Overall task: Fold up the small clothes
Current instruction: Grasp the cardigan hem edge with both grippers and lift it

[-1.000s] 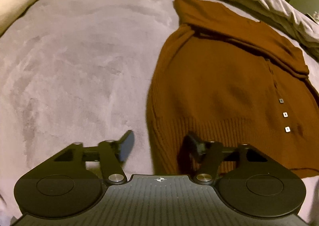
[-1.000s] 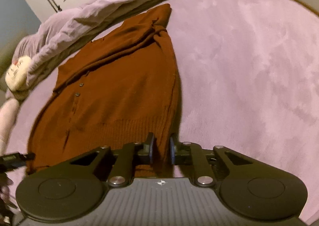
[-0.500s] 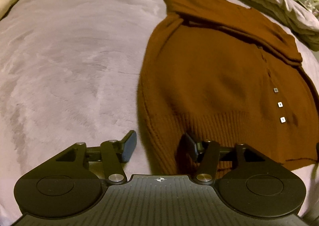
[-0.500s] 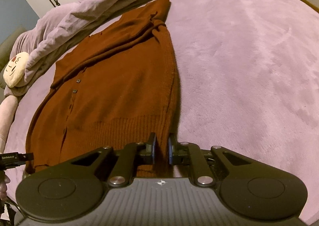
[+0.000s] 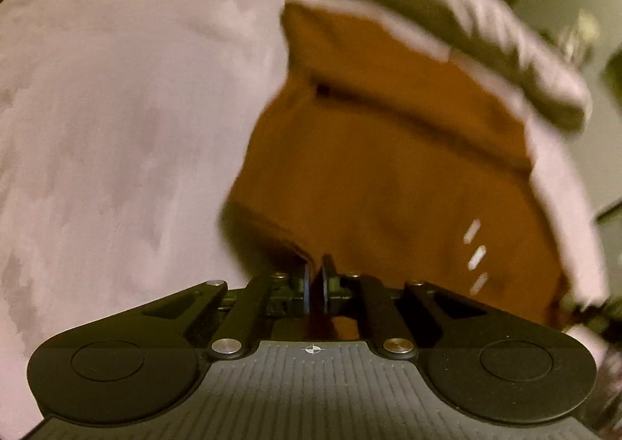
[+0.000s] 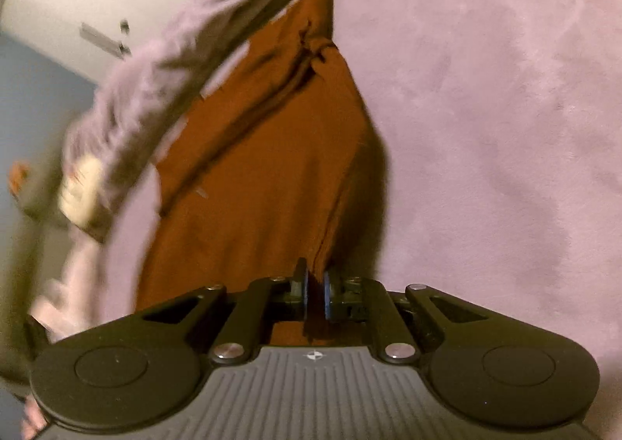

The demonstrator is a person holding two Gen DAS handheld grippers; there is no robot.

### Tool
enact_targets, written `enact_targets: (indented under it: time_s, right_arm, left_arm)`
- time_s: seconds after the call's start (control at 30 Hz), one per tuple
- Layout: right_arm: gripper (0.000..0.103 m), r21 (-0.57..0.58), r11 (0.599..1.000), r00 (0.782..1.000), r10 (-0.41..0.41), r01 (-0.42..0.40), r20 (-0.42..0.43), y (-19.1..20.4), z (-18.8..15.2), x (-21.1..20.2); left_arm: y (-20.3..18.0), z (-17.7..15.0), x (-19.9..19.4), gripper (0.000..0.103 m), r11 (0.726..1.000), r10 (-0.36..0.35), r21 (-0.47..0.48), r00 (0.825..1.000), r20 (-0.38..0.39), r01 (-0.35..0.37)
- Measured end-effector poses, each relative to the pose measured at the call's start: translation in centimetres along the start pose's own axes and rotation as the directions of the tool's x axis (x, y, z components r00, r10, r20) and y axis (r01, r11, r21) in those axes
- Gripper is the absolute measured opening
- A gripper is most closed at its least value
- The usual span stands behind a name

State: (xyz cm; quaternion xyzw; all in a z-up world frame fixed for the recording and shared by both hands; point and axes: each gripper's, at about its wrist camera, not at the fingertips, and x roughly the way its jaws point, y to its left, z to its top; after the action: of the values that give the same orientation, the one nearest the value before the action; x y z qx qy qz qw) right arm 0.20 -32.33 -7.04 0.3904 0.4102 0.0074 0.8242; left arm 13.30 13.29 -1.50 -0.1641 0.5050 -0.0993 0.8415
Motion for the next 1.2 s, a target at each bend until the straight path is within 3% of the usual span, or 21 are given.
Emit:
enact_targets:
  time_s: [0.13,0.4,0.63,0.8,0.9,1.03,1.2]
  right_arm:
    - [0.006,0.024,0.997,0.996,0.069,-0.07,0.053,1.4,2.7,0.0]
    - [0.006,-0.072,0.996,0.975,0.075,-0.062,0.207,5.7,9.9,3.1]
    - [0.006,-0.043,0.999,0.965,0.028,-0.018,0.26,6.8,14.7,8.0]
    - [0.006,-0.07,0.994,0.969,-0.062,0.081,0.238,6.7,15.8,11.8]
    - [0.006,-0.071,0.991,0.971,-0.094,0.112,0.219,6.1,15.9,12.9]
    - [0.005,-0.068,0.991,0.975,-0.096,0.112,0.202,5.8,16.2,13.5]
    - [0.005,-0.092,0.993,0.961,-0.046,0.073,0.271,7.1,17.8,12.8]
  left_arm:
    - [-0.4,4.0,-1.3,0.008,0.995,-0.072,-0.059,0.992,0.102,0.078]
    - [-1.8,11.2,2.1,0.008,0.994,-0.034,-0.091,0.975,0.219,0.055]
    - [-0.7,14.3,7.9,0.008,0.989,0.045,-0.148,0.978,0.203,-0.015]
    - [0.4,14.2,10.9,0.008,0.986,0.092,-0.149,0.985,0.145,-0.07]
    - [1.0,14.3,11.6,0.008,0.983,0.089,-0.168,0.989,0.118,-0.068]
    - [0.6,15.2,10.6,0.007,0.986,0.05,-0.164,0.987,0.15,-0.025]
    - [-1.2,18.1,9.4,0.007,0.992,0.03,-0.129,0.976,0.217,-0.002]
